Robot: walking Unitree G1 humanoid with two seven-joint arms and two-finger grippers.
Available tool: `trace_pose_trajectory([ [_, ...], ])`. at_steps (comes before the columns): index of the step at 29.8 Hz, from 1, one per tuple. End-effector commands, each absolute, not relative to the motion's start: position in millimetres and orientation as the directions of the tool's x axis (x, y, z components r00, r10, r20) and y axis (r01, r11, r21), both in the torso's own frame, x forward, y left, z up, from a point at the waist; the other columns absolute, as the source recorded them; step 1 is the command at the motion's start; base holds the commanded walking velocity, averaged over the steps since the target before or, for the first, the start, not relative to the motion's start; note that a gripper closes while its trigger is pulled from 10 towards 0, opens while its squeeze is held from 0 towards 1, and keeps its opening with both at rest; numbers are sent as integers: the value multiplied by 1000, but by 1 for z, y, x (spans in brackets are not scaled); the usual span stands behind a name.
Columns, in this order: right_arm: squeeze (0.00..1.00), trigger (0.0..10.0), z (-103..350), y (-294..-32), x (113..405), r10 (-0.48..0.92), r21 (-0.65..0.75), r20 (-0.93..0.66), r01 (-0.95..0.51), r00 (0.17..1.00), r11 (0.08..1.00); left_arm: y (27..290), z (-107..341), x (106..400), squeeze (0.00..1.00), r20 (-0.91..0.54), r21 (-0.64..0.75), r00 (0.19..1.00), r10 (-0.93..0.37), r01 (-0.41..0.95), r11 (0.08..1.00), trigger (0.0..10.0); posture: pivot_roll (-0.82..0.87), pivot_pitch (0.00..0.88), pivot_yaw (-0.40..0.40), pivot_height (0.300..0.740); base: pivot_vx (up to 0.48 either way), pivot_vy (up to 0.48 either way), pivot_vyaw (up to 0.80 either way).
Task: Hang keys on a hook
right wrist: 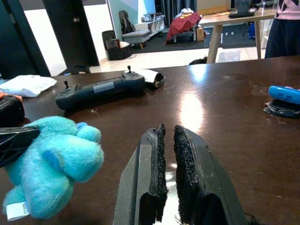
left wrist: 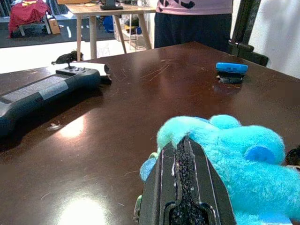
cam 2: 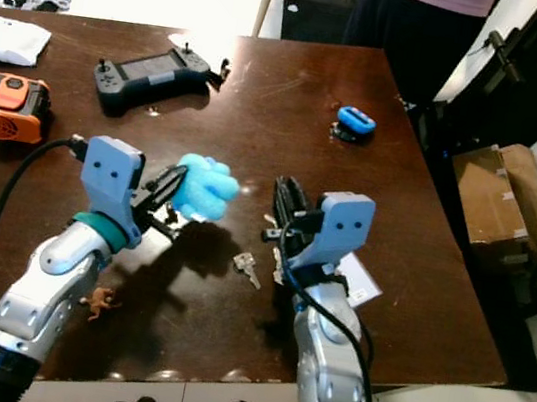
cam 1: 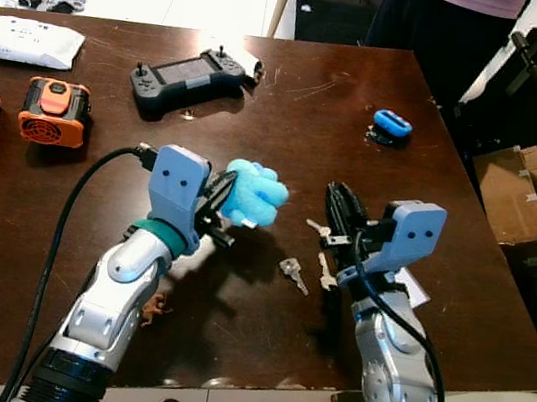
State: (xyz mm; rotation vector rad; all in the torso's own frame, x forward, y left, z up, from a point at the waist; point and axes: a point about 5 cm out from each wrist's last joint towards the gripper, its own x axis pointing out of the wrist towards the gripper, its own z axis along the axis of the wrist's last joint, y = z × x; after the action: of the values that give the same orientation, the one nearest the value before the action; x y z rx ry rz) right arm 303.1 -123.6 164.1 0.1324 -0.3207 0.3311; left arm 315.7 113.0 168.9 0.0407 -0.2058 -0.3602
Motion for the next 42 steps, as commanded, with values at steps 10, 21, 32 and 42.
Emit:
trace_pose_trajectory([
  [10, 0, 10000, 157, -123, 301, 295, 74, 309, -332, 904, 940, 115, 166, 315, 0, 174, 70, 923, -343, 335, 939, 10000, -205, 118, 23, 740, -96, 0, 0],
  [21, 0, 10000, 165, -124, 302, 298, 51, 334, -333, 894, 942, 115, 167, 315, 0, 175, 67, 924, -339, 333, 941, 10000, -205, 120, 25, 740, -310, 0, 0],
  [32, 0, 10000, 195, -127, 304, 299, 10, 421, -334, 856, 942, 114, 168, 316, 0, 178, 66, 924, -340, 333, 940, 10000, -208, 117, 21, 740, -280, 0, 0],
  [42, 0, 10000, 189, -125, 304, 311, 13, 401, -345, 862, 939, 114, 167, 316, 0, 175, 66, 925, -338, 332, 941, 10000, -205, 114, 17, 740, -280, 0, 0],
])
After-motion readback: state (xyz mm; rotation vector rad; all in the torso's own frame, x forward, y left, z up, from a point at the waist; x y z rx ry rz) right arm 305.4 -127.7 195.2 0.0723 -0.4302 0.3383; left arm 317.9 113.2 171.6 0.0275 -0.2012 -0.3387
